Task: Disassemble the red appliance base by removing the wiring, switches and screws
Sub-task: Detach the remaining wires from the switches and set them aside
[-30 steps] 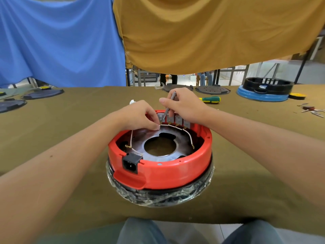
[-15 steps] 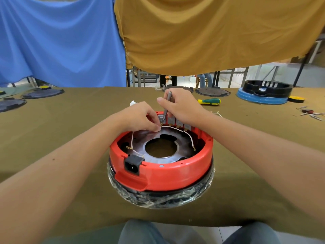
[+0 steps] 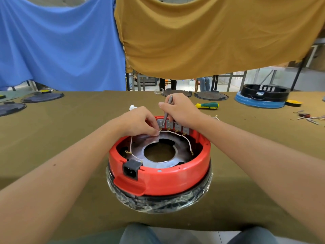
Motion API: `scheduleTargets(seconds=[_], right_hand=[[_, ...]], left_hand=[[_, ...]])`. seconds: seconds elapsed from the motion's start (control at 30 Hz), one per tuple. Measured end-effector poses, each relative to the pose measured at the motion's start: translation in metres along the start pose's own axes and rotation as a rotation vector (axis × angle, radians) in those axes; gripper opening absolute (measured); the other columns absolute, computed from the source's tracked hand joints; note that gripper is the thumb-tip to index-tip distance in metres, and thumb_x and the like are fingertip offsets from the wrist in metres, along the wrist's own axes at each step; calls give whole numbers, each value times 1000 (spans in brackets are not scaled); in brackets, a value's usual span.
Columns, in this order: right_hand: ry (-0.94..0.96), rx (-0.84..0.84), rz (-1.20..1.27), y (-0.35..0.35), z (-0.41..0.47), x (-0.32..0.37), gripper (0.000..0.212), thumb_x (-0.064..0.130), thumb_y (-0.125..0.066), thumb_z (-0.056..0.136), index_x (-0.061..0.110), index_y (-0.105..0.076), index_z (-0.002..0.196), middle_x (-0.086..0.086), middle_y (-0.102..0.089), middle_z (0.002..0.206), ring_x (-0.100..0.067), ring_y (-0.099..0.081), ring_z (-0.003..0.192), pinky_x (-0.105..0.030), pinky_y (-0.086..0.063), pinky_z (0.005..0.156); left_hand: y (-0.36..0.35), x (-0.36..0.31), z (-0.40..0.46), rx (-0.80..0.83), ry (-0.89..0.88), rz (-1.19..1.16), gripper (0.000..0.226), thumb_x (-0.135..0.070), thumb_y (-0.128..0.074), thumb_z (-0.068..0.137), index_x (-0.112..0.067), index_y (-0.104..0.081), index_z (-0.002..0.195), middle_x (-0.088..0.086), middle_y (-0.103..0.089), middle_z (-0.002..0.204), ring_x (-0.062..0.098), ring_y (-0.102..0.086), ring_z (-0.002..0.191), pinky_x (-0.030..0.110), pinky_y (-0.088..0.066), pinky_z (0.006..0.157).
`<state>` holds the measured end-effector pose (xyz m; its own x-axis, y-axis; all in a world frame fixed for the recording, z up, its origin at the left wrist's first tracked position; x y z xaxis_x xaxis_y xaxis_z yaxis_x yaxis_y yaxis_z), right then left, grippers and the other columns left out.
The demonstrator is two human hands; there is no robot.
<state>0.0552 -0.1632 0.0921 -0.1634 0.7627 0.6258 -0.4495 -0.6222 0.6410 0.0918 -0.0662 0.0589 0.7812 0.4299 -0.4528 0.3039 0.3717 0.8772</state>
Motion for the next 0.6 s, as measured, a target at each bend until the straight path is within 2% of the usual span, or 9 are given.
scheduleTargets(seconds=[0.17,0.23,0.33,0.43,0.53,0.6], right_hand=[[91,-24,-102,-1,-7,14,35,27,-58,97,14,-49,66,3,-53,55,-7,-44,51,-28,-38,57],[112,-50,-86,3,-9,18,33,26,-58,97,10,-52,69,-3,-53,58,-11,-43,55,-33,-39,60],[108,-24,-90,1,-10,19,32,27,-58,97,11,-53,70,-13,-64,65,-15,-51,59,-35,-47,65],[68,-12,-61,1,-7,12,31,26,-58,97,11,-54,70,-5,-63,58,-9,-53,53,-29,-46,62],[28,-10,-11,0,-3,5,29,24,-58,98,7,-58,75,0,-60,52,-3,-49,43,-16,-39,51],[9,-8,22,-1,-2,0,28,23,-57,98,8,-57,75,0,-59,50,-4,-49,43,-18,-40,51]], left_hand=[[1,1,0,-12,3,10,13,-21,-78,80,-31,-76,72,-15,-70,81,-3,-63,75,16,-44,70],[1,1,0,-9,5,8,13,-21,-78,80,-31,-76,72,-15,-70,81,-3,-63,75,16,-44,70],[1,1,0,-12,5,2,14,-20,-78,80,-31,-75,71,-15,-69,80,-3,-63,75,16,-43,70],[1,1,0,-11,2,-3,14,-19,-78,79,-30,-76,71,-14,-70,80,-2,-63,75,15,-44,70],[0,0,-1,-3,-3,-12,16,-17,-77,79,-30,-76,70,-13,-71,78,0,-65,74,17,-46,71],[-1,-1,-1,6,-9,-20,17,-15,-76,79,-30,-76,70,-13,-72,76,2,-66,74,20,-48,73]])
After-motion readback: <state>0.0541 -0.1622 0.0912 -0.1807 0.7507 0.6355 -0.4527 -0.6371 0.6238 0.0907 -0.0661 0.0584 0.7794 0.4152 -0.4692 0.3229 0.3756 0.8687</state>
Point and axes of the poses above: each hand's wrist, its own z-axis towards the middle knuckle, its own y-axis out of the back of the hand, x = y × z, the point moved 10 cm from there along z, towards the middle knuckle
